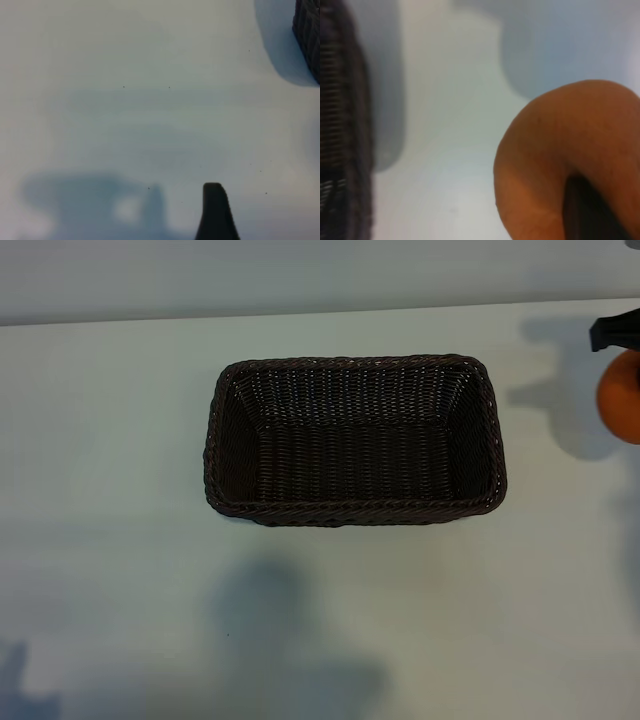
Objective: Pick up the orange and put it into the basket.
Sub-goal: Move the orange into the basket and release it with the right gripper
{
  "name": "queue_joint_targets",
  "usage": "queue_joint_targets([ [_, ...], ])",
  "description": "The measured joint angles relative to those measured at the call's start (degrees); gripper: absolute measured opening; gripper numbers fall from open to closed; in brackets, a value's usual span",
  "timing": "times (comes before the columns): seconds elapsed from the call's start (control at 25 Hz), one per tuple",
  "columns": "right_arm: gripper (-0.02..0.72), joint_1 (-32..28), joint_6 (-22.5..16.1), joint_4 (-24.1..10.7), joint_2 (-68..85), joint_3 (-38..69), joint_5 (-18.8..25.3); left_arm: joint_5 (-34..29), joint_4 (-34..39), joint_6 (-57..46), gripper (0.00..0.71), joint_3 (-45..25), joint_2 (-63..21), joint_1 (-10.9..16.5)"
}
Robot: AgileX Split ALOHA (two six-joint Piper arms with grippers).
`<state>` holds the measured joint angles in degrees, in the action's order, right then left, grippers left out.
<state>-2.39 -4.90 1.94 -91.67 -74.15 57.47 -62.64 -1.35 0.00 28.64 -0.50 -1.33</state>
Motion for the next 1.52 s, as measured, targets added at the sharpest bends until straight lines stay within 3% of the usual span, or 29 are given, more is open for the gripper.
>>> queue_joint_targets([
  [0.28,0.084,9.7,1.7,3.3,0.0,-2.0,0.2,0.0,0.0,0.0,0.498,0.0,0.0,0.0],
  [0.52,0.084,21.6,0.9,3.8,-2.9,-7.2,-0.2,0.0,0.0,0.0,0.498,0.0,0.0,0.0],
  [0.72,0.084,26.9,-0.1,3.8,-8.3,-11.7,-0.2,0.0,0.0,0.0,0.498,0.0,0.0,0.0],
  [1.52,0.084,27.6,-0.2,-0.5,-25.8,-15.5,-3.3,0.0,0.0,0.0,0.498,0.0,0.0,0.0],
])
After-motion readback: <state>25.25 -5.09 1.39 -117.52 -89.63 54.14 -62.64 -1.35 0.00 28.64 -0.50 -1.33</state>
